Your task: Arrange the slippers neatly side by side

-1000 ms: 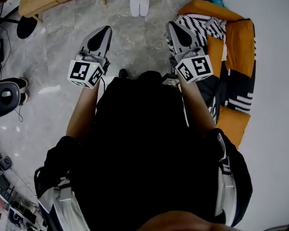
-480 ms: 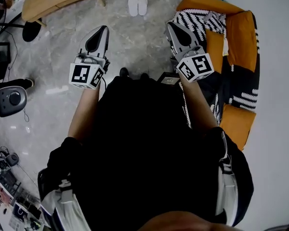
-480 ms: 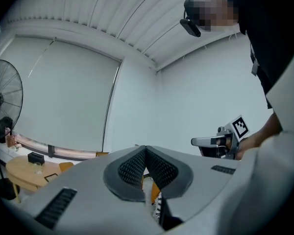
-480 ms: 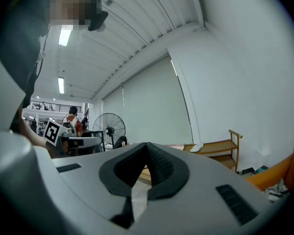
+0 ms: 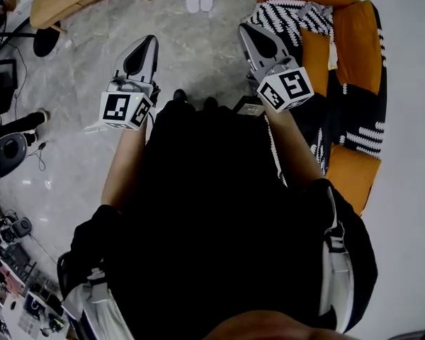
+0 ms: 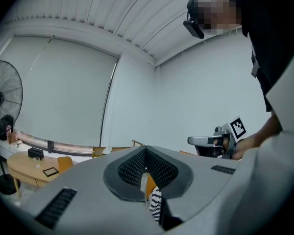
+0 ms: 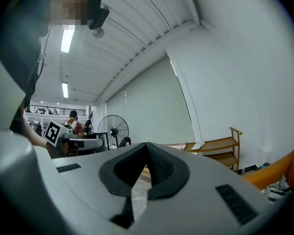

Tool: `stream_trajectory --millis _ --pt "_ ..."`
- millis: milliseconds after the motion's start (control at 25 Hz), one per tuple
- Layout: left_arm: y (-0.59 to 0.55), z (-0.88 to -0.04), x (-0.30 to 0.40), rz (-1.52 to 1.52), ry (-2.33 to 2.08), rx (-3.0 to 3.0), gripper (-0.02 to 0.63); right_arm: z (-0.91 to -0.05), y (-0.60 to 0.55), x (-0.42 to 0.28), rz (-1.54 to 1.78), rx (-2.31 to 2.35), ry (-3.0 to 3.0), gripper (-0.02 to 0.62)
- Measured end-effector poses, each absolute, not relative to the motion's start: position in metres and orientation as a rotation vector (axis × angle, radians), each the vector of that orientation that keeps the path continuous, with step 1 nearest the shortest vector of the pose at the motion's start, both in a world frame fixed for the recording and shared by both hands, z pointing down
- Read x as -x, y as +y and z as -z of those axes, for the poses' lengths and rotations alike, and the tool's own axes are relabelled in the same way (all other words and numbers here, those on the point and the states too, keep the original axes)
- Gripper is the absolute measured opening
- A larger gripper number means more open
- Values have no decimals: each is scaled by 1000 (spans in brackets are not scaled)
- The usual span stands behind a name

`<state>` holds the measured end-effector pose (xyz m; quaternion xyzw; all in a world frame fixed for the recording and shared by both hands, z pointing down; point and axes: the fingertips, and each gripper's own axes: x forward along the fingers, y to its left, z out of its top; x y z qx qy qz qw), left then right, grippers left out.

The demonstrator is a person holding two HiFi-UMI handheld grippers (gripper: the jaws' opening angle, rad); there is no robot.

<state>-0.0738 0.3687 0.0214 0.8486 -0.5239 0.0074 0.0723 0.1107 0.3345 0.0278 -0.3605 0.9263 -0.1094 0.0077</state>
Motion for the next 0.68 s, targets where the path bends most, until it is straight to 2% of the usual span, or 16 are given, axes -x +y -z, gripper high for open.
stream_trajectory --millis 280,680 --pt "370 -15 55 -18 -1555 -2573 15 -22 335 -131 323 1128 2883 31" --pt "368 -11 55 0 -1552 -2578 15 -20 335 -122 304 1088 2901 31"
